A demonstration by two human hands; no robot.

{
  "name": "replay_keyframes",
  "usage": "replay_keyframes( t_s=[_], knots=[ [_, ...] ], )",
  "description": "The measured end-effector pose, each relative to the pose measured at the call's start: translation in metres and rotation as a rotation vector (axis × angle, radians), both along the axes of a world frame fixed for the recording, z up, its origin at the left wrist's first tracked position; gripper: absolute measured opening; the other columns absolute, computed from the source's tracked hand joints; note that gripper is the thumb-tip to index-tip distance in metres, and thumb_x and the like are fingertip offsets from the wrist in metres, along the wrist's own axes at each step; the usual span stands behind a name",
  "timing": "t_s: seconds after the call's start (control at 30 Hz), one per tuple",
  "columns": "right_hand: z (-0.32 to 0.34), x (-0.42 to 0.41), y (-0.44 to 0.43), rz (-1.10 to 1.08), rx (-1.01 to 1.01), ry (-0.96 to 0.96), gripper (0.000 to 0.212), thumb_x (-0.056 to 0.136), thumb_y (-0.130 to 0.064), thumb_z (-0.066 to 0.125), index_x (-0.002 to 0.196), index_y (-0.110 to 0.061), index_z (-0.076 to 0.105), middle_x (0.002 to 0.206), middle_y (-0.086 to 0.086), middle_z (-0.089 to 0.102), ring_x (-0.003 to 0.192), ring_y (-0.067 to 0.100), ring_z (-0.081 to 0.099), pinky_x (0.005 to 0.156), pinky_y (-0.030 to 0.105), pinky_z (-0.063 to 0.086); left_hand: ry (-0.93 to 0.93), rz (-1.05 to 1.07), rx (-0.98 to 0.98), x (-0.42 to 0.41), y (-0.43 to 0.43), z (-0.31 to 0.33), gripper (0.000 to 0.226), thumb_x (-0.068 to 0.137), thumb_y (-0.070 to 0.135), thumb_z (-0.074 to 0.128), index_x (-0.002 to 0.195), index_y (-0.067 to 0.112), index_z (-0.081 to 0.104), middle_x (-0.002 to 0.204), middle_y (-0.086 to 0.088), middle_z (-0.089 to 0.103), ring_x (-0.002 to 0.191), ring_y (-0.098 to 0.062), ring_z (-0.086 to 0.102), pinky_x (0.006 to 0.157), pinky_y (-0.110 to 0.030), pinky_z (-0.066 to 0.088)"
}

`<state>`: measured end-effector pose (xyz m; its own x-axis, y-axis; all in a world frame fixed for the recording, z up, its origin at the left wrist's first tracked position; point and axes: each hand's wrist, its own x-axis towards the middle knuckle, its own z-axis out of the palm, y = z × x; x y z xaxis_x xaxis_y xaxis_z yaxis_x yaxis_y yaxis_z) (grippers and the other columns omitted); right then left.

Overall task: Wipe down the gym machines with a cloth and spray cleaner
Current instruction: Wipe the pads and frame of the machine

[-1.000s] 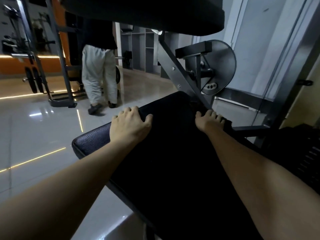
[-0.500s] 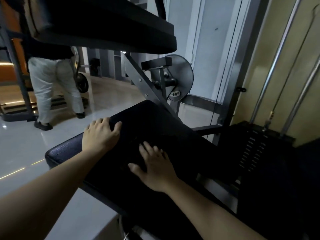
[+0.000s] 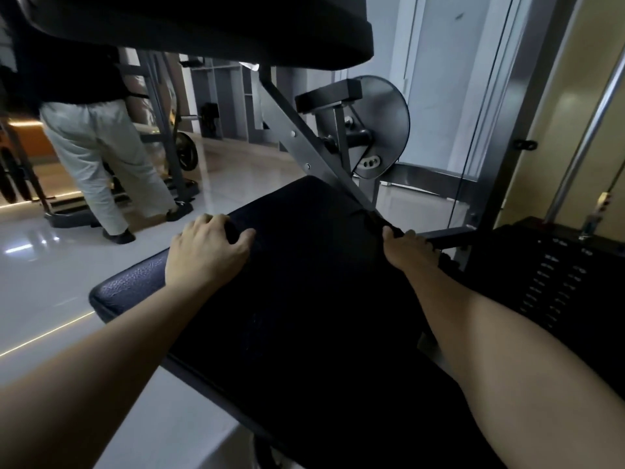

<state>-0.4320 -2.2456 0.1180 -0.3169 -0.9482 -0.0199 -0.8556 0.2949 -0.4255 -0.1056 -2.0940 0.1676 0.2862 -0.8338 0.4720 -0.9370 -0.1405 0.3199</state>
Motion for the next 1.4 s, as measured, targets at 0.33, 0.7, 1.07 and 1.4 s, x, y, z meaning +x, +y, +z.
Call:
replay_keyframes(
  t_s=[0.33, 0.7, 1.07, 1.4],
  knots=[
    [-0.015, 0.068, 0.148, 0.280, -0.064, 0.062, 0.075, 0.102, -0.059, 0.018, 0.161, -0.015, 0.008, 0.168, 0.016, 0.003, 0.154, 0.034, 0.003, 0.123, 0.051, 0.003, -0.042, 0.009, 0.066, -0.008, 0.009, 0.004, 0.062, 0.092, 0.068, 0.043, 0.116, 0.013, 0.061, 0.119, -0.017, 0.059, 0.115, -0.039, 0.053, 0.098, -0.049, 0.042],
    [-0.010, 0.030, 0.154, 0.354, -0.030, 0.048, 0.079, 0.096, -0.074, 0.018, 0.161, -0.030, 0.010, 0.169, 0.005, 0.009, 0.154, 0.030, 0.008, 0.121, 0.051, 0.008, -0.124, -0.177, 0.099, -0.048, 0.016, -0.014, 0.052, 0.103, 0.050, 0.035, 0.141, 0.019, 0.053, 0.154, -0.012, 0.043, 0.147, -0.033, 0.029, 0.120, -0.055, 0.020],
    [-0.043, -0.088, 0.072, -0.581, 0.199, -0.246, 0.090, 0.100, -0.064, 0.030, 0.159, -0.001, 0.004, 0.163, 0.030, 0.003, 0.150, 0.049, 0.004, 0.123, 0.055, 0.008, -0.160, -0.188, 0.071, -0.042, 0.011, -0.019, 0.066, 0.096, 0.062, 0.026, 0.141, 0.022, 0.053, 0.154, -0.010, 0.043, 0.146, -0.031, 0.030, 0.120, -0.055, 0.019],
    [0.001, 0.030, 0.037, 0.132, 0.016, 0.022, 0.075, 0.103, -0.056, 0.019, 0.160, -0.009, 0.008, 0.166, 0.020, 0.002, 0.152, 0.042, 0.001, 0.122, 0.056, 0.002, -0.211, -0.131, 0.092, -0.048, 0.003, -0.022, 0.068, 0.097, 0.067, 0.028, 0.143, 0.022, 0.049, 0.154, -0.013, 0.041, 0.146, -0.034, 0.029, 0.120, -0.059, 0.017]
  ],
)
